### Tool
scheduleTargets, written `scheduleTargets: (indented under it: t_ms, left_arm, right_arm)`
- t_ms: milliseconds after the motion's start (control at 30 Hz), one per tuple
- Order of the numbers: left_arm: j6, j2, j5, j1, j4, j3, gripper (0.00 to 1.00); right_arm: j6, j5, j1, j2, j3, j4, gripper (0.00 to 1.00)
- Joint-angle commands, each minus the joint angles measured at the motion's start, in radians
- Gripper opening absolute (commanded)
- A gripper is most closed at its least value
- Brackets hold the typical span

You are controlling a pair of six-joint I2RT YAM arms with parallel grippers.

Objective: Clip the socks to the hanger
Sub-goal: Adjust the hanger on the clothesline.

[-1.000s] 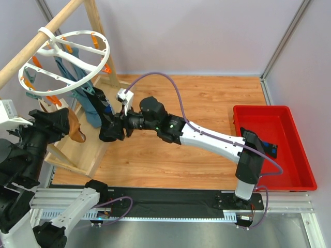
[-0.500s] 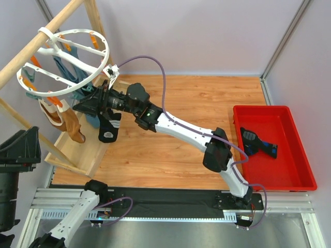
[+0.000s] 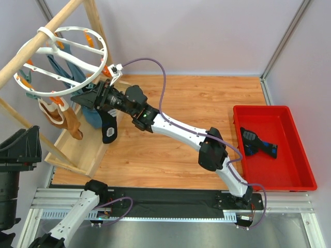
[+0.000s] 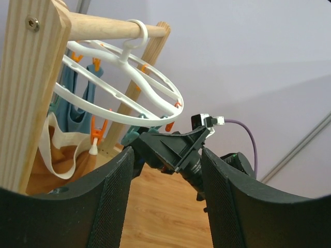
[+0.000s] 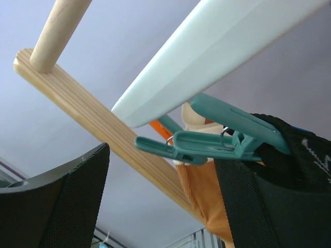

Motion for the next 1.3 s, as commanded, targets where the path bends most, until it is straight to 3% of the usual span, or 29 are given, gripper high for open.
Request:
scheduleTargets:
  t_ms: [0, 367, 667, 800, 1033, 1267]
  left_arm:
    - [0.019, -0.013, 0.012, -0.006, 0.026, -0.024, 0.62]
    - [0.01, -0.024, 0.028, -0.016, 0.022, -0.074, 0.64]
    - [-0.004, -0.026, 0.052, -0.017, 0.045, -0.121, 0.65]
    - [-0.014, -0.018, 0.068, -0.017, 0.058, -0.137, 0.65]
    - [-0.028, -0.001, 0.101, -0.017, 0.06, -0.15, 0.65]
    - [-0.03, -0.003, 0.109, -0.017, 0.057, -0.15, 0.65]
  right_arm:
    - [0.017, 0.121, -0.009, -0.005, -0.03, 0.077, 0.82]
    - [-0.032, 0.155, -0.064, -0.051, -0.02, 0.024, 0.83]
    - [-0.008, -0.061, -0.133, -0.019, 0.072, -0.004, 0.81]
    - [-0.016, -0.134, -0.133, -0.051, -0.001, 0.016, 0.81]
    - [-0.074, -0.123, -0.135, -0.151, -0.159, 0.027, 0.82]
    - [-0.134, -0.181, -0.138, -0.127, -0.13, 0.043, 0.81]
